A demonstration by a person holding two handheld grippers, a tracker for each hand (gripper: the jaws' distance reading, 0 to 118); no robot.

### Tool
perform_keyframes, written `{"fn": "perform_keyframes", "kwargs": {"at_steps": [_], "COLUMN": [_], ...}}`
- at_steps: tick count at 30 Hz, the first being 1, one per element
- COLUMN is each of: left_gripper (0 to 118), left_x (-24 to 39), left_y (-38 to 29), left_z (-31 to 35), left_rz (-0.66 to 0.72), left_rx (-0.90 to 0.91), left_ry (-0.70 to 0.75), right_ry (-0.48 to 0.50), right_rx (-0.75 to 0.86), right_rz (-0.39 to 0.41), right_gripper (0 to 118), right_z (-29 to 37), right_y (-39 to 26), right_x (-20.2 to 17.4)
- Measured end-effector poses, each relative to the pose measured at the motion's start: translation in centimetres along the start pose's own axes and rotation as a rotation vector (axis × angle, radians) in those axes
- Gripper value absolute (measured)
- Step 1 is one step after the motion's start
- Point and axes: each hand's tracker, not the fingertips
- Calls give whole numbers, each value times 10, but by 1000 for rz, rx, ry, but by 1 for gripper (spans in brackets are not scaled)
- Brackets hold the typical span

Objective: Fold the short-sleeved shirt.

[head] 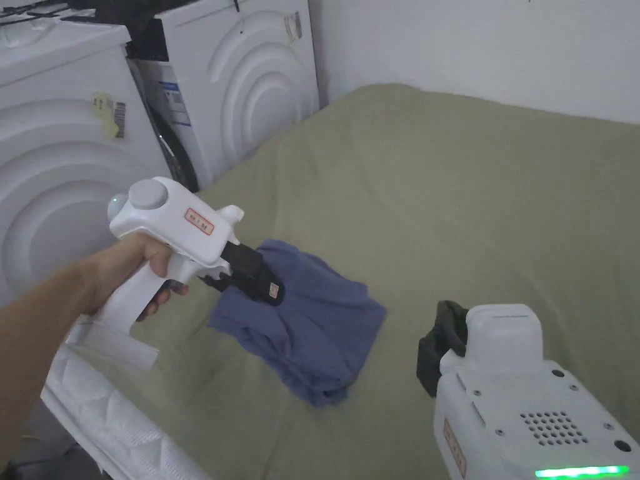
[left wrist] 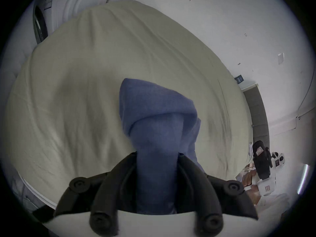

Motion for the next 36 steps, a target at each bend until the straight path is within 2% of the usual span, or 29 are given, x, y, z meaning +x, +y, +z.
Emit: {"fn": "perform_keyframes", "kwargs": {"at_steps": [9,10,11,12,13,14,16,19,21,22,23,24,25,26,27,30,33,34,36], "left_gripper": [28,31,44,72,113,118,114,114,112,103,85,53,0,1,0,0,0,0,0], "left_x": [-28,-27,-19,-17,-14,-12,-25,-5,5,13,11,18,29,43,54,106,199,231,275], "left_y": [38,38,27,25,25,23,23,8,-1,-6,0,-4,-9,-14,-14,-31,-74,-89,-103], "left_z": [-9,-10,-9,-11,-12,-11,8,25,36,41,39,42,41,37,29,3,-33,-47,-65], "left_rz": [-46,-53,-58,-68,-83,-86,-36,-69,-39,-46,-45,-31,-20,-21,-79,-86,-69,-66,-145], "left_rx": [-54,-54,-55,-33,-23,-8,77,118,160,201,250,291,329,362,425,486,590,653,707], "left_ry": [16,17,33,61,101,97,71,151,179,184,203,179,179,209,255,209,131,142,179], "right_ry": [12,12,17,13,15,19,15,13,12,12,14,9,9,8,3,-34,-95,-123,-181], "right_rx": [-24,-25,-25,-23,-20,-22,-20,-17,-14,-10,-3,4,12,15,21,53,73,75,85], "right_rz": [6,1,2,6,5,7,12,5,8,7,7,9,12,14,17,26,9,3,-3], "right_gripper": [8,8,8,8,8,8,8,8,8,8,8,8,8,8,8,8,8,8,8], "right_z": [-21,-21,-20,-18,-16,-14,-10,-4,1,6,10,16,22,27,35,66,111,129,166], "right_y": [-6,-6,-5,-5,-4,-4,-2,2,6,9,12,16,20,25,30,45,58,61,65], "right_x": [-4,-4,-3,-3,-1,-1,3,8,12,13,16,19,23,27,33,57,94,109,138]}}
